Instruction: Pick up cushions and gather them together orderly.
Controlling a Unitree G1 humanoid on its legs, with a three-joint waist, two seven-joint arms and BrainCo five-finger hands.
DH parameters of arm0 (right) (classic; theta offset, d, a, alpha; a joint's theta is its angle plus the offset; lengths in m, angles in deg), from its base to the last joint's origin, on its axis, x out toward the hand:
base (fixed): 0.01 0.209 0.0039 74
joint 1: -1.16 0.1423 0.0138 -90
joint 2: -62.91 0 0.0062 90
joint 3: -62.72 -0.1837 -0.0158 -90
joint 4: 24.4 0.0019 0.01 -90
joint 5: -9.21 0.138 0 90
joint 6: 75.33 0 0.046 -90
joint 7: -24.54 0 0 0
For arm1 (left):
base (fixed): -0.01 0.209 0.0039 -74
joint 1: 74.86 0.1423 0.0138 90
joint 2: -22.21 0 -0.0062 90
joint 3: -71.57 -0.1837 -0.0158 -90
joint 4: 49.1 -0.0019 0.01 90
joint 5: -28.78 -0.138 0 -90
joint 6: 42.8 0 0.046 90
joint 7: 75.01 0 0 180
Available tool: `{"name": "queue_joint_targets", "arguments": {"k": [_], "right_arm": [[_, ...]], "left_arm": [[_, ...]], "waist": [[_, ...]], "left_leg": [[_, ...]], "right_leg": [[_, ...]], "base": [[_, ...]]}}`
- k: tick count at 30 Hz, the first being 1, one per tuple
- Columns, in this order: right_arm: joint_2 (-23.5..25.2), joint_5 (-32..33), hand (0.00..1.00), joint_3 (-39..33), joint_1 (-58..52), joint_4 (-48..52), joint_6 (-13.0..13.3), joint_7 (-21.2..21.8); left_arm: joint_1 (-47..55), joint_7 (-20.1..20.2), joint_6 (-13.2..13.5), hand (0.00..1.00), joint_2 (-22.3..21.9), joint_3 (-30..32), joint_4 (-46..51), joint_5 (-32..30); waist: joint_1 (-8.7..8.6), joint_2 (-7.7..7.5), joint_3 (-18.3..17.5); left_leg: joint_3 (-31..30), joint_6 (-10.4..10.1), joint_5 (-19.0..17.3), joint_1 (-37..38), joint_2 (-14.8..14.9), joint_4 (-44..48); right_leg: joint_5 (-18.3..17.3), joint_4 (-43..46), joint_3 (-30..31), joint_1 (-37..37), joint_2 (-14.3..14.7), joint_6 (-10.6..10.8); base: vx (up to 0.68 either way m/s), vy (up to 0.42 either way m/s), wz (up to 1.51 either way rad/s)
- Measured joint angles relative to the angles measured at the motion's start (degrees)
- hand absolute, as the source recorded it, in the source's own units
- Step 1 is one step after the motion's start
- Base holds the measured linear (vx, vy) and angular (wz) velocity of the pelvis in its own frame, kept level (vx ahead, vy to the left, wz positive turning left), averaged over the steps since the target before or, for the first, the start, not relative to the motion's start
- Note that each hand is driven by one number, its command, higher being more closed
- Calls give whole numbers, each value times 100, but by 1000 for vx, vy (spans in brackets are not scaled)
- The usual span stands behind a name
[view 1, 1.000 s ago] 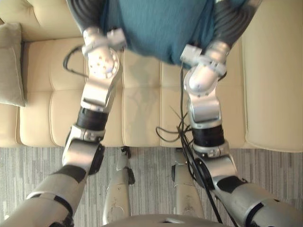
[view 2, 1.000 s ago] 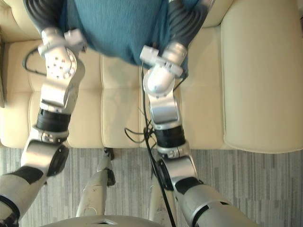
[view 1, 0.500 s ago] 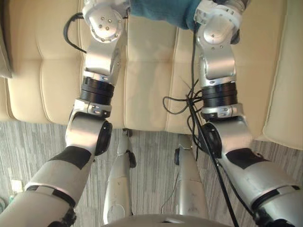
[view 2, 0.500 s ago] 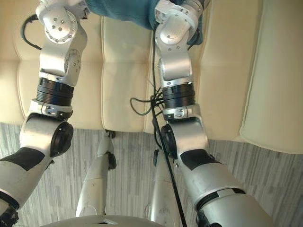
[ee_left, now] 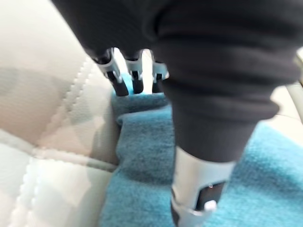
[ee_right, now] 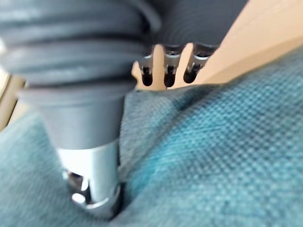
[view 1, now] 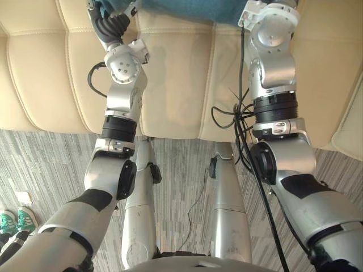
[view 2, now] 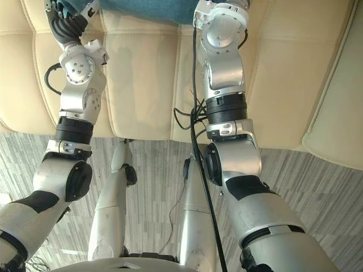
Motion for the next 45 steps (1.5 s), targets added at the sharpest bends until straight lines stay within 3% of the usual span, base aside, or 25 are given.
{"name": "queue_joint_targets", "arguments": {"k": [5, 10, 13, 20, 25, 29, 34, 40, 45], "right_arm": [[10, 59, 0, -77, -329, 3, 72, 0], [59, 176, 0, -219, -720, 29, 70, -16], [45, 425, 0, -415, -1218, 527, 119, -13], [-34, 652, 0, -596, -1540, 958, 287, 146], [-117, 681, 0, -754, -2300, 1625, 302, 282], [-118, 680, 0, -915, -3595, 2540, 354, 463], [137, 845, 0, -916, -5281, 2937, 578, 970], [1120, 915, 0, -675, -7407, 2437, 651, 1833], [1490, 1007, 0, -404, -8018, 899, 570, 2266]], "left_arm": [[277, -7, 136, 0, 14, 40, 6, 116], [517, -11, 174, 0, 177, 123, 195, 557], [847, -10, 161, 0, 277, 265, 305, 634], [1273, 2, 204, 0, 1146, 699, 1112, 740], [1819, 257, 225, 0, 1346, 735, 1575, 763], [3099, 511, 352, 0, 1122, 789, 2571, 789], [5077, 1034, 486, 0, 609, 851, 2914, 844], [7009, 1964, 287, 0, -464, 815, 2266, 795], [7329, 2342, 25, 0, -587, 770, 987, 536]], "waist": [[-98, -56, 34], [-131, -213, 126], [-200, -223, 133], [-206, -250, 147], [-147, -251, 148], [-171, -259, 144], [-123, -310, 118], [-77, -516, -675], [-36, -561, -1415]], "left_leg": [[65, 1, 0, 56, 22, 0], [182, 46, -58, 297, 74, 0], [204, 57, -129, 465, 67, 0], [323, 86, -109, 769, 162, 1], [314, 119, -130, 1051, 174, 3], [119, 117, -206, 1620, 125, 21], [-73, 110, -822, 2438, 58, 656], [-58, 100, -1227, 3502, 147, 734], [109, 33, -1546, 4191, 206, 776]], "right_leg": [[-49, 61, 33, -19, 32, -26], [-99, 172, 110, 85, 98, -53], [-99, 172, 143, 235, 111, -51], [-90, 117, 178, 493, 217, -63], [-147, 149, 155, 762, 233, -87], [-513, 578, -23, 1272, 146, -149], [-1108, 988, -146, 2258, -27, -195], [-1139, 375, -371, 3624, -28, -247], [-997, -239, -386, 4513, -3, -130]], "base": [[-19, -102, -6], [-43, -108, -10], [-42, -114, -5], [-19, -98, -11], [-8, -101, -1], [16, -100, 25], [46, -109, 20], [133, 17, -8], [150, 42, -20]]}}
